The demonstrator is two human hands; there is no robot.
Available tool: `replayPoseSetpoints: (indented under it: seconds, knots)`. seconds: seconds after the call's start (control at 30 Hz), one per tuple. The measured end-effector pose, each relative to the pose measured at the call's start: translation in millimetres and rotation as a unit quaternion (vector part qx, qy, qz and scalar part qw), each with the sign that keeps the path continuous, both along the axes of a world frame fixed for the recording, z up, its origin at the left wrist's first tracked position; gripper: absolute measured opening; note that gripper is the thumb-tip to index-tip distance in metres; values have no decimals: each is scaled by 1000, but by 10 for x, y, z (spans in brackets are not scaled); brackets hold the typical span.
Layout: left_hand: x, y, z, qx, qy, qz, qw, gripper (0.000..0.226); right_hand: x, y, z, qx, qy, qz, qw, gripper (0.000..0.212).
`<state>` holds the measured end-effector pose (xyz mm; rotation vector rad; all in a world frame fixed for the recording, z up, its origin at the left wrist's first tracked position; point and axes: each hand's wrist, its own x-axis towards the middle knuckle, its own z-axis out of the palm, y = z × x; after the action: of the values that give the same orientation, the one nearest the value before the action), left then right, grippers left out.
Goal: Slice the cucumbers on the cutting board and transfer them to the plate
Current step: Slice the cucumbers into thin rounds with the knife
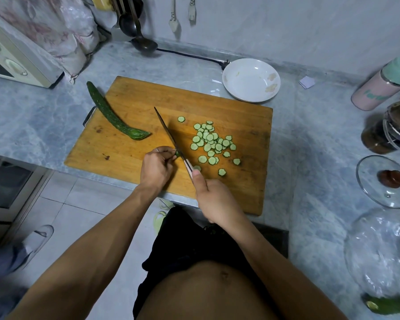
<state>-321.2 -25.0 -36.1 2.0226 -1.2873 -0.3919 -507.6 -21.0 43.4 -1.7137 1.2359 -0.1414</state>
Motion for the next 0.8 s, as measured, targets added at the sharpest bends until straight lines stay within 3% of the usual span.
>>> replayPoseSetpoints:
  seconds: [0.2,0.4,0.5,0.67,0.8]
  knots:
    - [-17,19,-4,-7,-9,-23,1000,28,167,-11,-163,-24,3,-17,1000,68]
    - [10,31,46,-20,1,7,1000,22,50,-226,-164,39,-25,-59,997,68]
    - [70,74,217,-51,-3,17,999,21,-169,-395,-23,-62,-9,16,998,60]
    - [13,81,601,-213,-12,5,977,13,-443,-653,3,-210,79,105,969,65]
    - [-109,-35,701,-122,-40,-175,976,16,-533,-665,-20,-288,149,163,932,59]
